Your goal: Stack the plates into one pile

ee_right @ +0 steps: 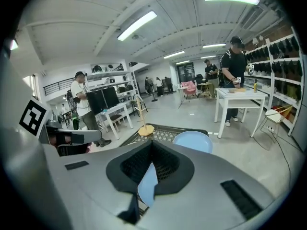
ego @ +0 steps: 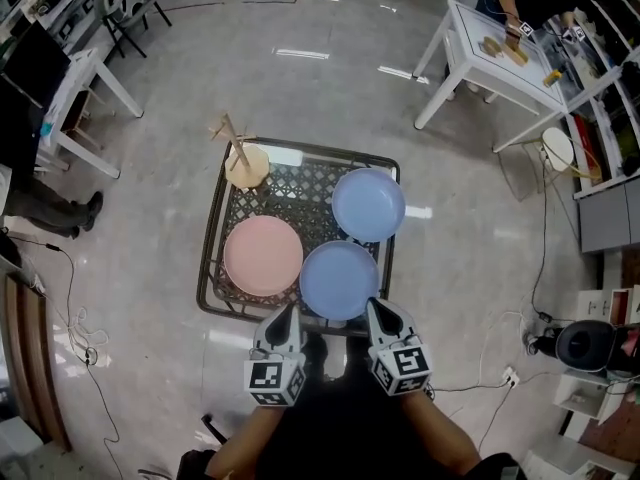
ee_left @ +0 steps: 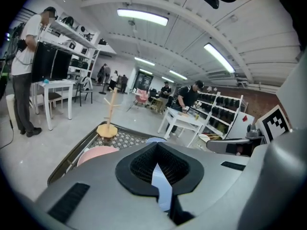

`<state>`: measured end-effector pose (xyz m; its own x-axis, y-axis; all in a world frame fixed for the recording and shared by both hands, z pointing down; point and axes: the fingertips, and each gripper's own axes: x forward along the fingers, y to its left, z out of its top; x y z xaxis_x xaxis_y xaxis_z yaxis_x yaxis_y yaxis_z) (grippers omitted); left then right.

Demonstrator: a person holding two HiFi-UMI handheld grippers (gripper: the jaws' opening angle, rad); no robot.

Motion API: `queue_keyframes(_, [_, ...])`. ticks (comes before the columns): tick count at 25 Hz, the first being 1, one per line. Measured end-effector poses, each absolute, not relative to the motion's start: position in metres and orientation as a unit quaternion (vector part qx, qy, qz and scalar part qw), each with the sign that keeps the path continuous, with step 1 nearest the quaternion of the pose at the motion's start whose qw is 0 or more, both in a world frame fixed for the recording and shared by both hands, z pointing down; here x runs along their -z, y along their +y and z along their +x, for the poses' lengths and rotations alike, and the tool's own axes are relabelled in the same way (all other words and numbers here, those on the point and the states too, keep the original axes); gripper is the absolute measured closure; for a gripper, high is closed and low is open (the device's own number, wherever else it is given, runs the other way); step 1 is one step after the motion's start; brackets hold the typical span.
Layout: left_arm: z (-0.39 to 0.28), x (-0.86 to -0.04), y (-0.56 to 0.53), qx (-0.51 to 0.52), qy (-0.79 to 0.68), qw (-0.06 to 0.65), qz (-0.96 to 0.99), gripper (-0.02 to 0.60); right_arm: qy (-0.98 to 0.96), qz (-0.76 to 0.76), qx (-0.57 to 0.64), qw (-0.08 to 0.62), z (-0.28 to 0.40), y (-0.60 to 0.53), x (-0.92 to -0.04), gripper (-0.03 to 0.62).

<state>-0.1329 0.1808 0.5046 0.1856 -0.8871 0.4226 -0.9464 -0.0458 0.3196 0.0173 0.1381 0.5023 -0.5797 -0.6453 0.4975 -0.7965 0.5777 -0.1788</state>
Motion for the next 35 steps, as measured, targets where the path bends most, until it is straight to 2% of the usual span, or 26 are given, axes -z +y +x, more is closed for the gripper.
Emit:
queue_keyframes(11, [-0.126,-0.587,0.155,-0.112,-0.629,0.315,0.702,0.566,-0.845,0.407,-0.242,0.249,0.029,0.102,-0.578,0.585])
queue_keyframes(18, [-0.119,-0.648,0.154,-0.149,-0.612,0.379,0.678,0.566,-0.825,0.398,-0.266,0.299,0.043,0.087,-0.630,0.583])
queue_keyframes(25, [-0.119,-0.700,0.162,-0.188,-0.604,0.415,0.654,0.563,-0.799,0.395,-0.291,0.347,0.058,0.077,-0.684,0.569])
queue_keyframes(29, [-0.117,-0.723,0.166,-0.193,-0.597,0.439,0.643,0.516,-0.782,0.388,-0.308,0.379,0.067,0.078,-0.717,0.534])
queue_keyframes(35, [-0.117,-0.755,0.172,-0.213,-0.588,0.461,0.630,0.480,-0.757,0.389,-0.331,0.408,0.082,0.081,-0.755,0.524])
